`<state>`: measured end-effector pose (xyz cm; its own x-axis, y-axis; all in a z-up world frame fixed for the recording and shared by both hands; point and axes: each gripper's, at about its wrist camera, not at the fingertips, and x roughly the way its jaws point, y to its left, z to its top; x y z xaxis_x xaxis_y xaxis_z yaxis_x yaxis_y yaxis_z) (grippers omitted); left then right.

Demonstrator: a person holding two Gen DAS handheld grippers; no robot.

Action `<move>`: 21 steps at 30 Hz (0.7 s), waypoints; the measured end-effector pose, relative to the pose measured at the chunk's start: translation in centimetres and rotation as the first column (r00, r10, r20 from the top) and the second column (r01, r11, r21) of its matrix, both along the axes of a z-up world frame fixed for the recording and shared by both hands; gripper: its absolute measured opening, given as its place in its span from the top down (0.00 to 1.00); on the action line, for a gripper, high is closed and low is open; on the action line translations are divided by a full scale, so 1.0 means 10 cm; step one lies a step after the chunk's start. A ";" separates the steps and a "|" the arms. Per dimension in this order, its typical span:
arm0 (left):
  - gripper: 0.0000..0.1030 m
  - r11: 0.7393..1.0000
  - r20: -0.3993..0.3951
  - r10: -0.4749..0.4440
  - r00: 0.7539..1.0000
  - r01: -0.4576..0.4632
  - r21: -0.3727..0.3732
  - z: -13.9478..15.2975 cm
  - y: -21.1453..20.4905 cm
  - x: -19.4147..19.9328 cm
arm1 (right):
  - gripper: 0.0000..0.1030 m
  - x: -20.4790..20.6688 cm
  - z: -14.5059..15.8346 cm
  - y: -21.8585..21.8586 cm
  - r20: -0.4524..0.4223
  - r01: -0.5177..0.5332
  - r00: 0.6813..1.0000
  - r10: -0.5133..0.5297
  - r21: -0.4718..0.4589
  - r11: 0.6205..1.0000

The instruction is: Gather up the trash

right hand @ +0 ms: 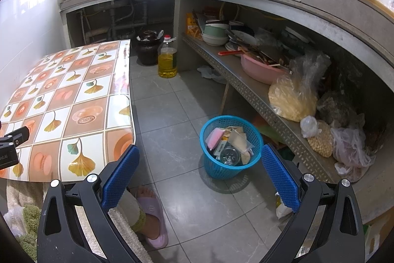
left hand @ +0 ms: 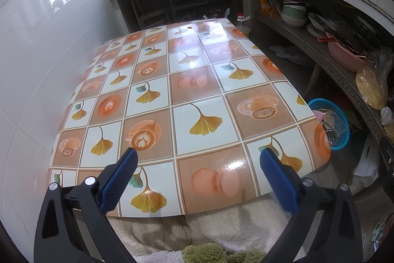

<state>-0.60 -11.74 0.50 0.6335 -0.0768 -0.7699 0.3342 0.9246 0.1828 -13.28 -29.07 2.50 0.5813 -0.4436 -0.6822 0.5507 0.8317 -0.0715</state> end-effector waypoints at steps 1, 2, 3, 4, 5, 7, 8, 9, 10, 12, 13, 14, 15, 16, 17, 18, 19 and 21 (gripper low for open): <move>0.05 1.000 0.000 0.000 1.000 0.000 0.000 0.00 0.00 0.00 | 0.08 0.00 0.00 0.00 0.000 0.000 1.000 0.000 0.000 1.000; 0.05 1.000 0.000 0.000 1.000 0.000 0.000 0.00 0.00 0.00 | 0.08 0.00 0.00 0.00 0.000 0.000 1.000 0.000 0.000 1.000; 0.05 1.000 0.000 0.000 1.000 0.000 -0.001 0.00 0.00 0.00 | 0.08 0.00 0.00 -0.01 0.000 -0.002 1.000 0.002 0.000 1.000; 0.05 1.000 -0.001 0.000 1.000 0.000 0.000 0.00 0.00 0.00 | 0.08 0.00 0.00 -0.01 0.000 -0.002 1.000 0.002 -0.001 1.000; 0.05 1.000 0.000 0.000 1.000 0.000 0.000 0.00 0.00 0.00 | 0.08 0.00 0.00 -0.01 -0.001 -0.002 1.000 0.002 -0.001 1.000; 0.05 1.000 0.000 0.000 1.000 0.000 0.000 0.00 0.00 0.00 | 0.08 0.00 0.00 0.00 0.000 -0.002 1.000 0.002 -0.001 1.000; 0.05 1.000 -0.001 0.000 1.000 0.000 0.000 0.00 0.00 0.00 | 0.08 0.00 0.00 0.00 -0.001 -0.003 1.000 0.003 -0.002 1.000; 0.05 1.000 -0.001 0.000 1.000 0.000 -0.001 0.00 0.00 0.00 | 0.08 0.00 0.01 0.00 -0.001 -0.003 1.000 0.003 -0.002 1.000; 0.05 1.000 -0.001 0.000 1.000 0.000 0.000 0.00 0.00 0.00 | 0.08 0.01 0.01 0.00 -0.001 -0.003 1.000 0.003 -0.001 1.000; 0.05 1.000 0.000 0.000 1.000 0.000 -0.001 0.00 0.01 0.00 | 0.08 0.01 0.02 -0.01 -0.001 -0.004 1.000 0.004 -0.001 1.000; 0.05 1.000 0.000 0.000 1.000 0.000 -0.001 0.00 0.01 0.00 | 0.08 0.01 0.01 -0.01 -0.001 -0.004 1.000 0.004 -0.002 1.000; 0.05 1.000 -0.001 0.000 1.000 0.000 -0.001 0.00 0.01 0.00 | 0.08 0.01 0.02 -0.01 -0.001 -0.004 1.000 0.004 -0.002 1.000; 0.05 1.000 -0.001 0.000 1.000 0.000 -0.001 0.00 0.01 0.00 | 0.08 0.01 0.02 -0.01 -0.001 -0.005 1.000 0.005 -0.002 1.000; 0.05 1.000 -0.001 -0.001 1.000 0.001 -0.001 0.00 0.01 0.00 | 0.08 0.01 0.02 -0.01 -0.001 -0.004 1.000 0.004 -0.003 1.000; 0.05 1.000 0.000 0.000 1.000 0.000 -0.001 0.00 0.01 0.00 | 0.08 0.01 0.02 -0.01 -0.001 -0.005 1.000 0.005 -0.001 1.000; 0.05 1.000 -0.001 -0.001 1.000 0.001 -0.001 0.00 0.01 0.00 | 0.08 0.01 0.02 -0.01 -0.001 -0.004 1.000 0.004 -0.001 1.000; 0.05 1.000 -0.001 0.000 1.000 0.000 -0.001 0.00 0.01 0.00 | 0.08 0.01 0.02 -0.01 -0.002 -0.004 1.000 0.004 -0.002 1.000; 0.05 1.000 -0.002 -0.001 1.000 0.001 -0.001 0.00 0.01 0.00 | 0.08 0.01 0.02 0.00 -0.001 -0.004 1.000 0.004 -0.001 1.000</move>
<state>-0.55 -11.65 0.49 0.6321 -0.0777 -0.7710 0.3350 0.9246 0.1814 -13.22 -29.11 2.69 0.5825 -0.4421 -0.6821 0.5472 0.8338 -0.0732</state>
